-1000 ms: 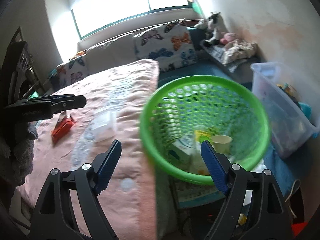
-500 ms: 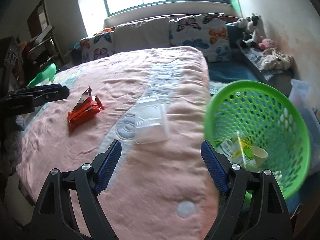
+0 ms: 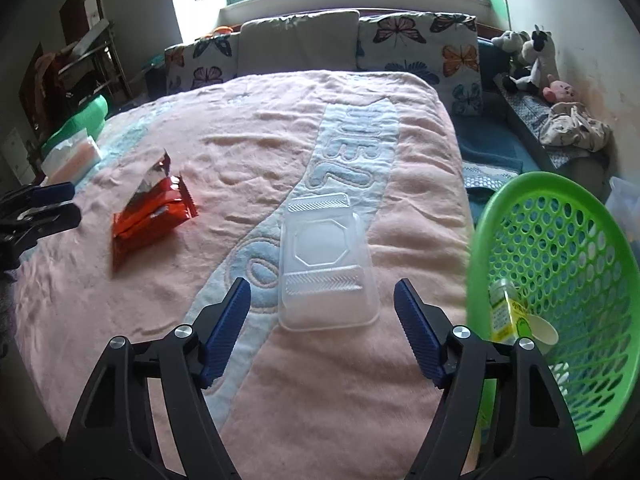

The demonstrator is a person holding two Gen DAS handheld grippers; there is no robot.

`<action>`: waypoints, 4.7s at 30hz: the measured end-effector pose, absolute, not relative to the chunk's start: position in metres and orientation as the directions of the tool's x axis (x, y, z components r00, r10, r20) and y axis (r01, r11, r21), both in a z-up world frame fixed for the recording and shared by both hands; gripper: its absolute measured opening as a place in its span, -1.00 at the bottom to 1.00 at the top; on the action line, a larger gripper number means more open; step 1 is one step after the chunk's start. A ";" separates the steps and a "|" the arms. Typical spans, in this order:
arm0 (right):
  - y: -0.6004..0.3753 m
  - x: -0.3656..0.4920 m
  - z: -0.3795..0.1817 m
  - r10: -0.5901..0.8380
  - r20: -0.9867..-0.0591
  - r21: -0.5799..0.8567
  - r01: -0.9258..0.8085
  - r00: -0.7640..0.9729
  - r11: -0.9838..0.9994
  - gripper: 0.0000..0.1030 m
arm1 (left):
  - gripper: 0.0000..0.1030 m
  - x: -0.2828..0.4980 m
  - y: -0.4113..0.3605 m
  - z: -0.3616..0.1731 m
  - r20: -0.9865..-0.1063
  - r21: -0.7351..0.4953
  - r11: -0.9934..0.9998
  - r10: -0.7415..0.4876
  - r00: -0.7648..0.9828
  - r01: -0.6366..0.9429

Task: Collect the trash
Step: 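Grasp the orange wrapper with the left gripper while the right grasps the clear box, then carry the orange wrapper and clear box to the basket and release both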

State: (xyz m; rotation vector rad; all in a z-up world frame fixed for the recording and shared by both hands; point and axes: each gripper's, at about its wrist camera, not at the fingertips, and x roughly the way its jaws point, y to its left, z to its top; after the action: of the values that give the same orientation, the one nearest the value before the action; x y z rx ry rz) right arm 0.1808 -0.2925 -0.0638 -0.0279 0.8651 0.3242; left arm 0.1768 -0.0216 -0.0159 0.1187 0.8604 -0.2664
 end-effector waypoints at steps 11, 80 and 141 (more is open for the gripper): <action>-0.287 0.189 -0.073 0.255 -0.770 0.096 -0.288 0.585 0.953 0.03 | 0.50 0.198 -0.027 -0.040 -0.803 0.038 0.945 -0.164 0.573 0.324; -0.433 0.121 -0.044 0.088 -0.711 0.139 0.017 0.698 0.990 0.03 | 0.12 0.205 -0.173 -0.001 -0.764 -0.062 0.831 -0.396 0.509 0.553; -0.505 0.062 -0.048 0.021 -0.690 0.183 0.147 0.724 0.972 0.13 | 0.54 0.199 -0.349 -0.023 -0.807 -0.076 0.733 -0.444 0.391 0.676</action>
State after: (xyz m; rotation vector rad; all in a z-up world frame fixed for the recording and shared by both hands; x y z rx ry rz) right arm 0.0623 -0.5047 -0.0483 0.2320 0.7605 -0.0703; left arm 0.1994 -0.3494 -0.0232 0.2840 0.9247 -0.7235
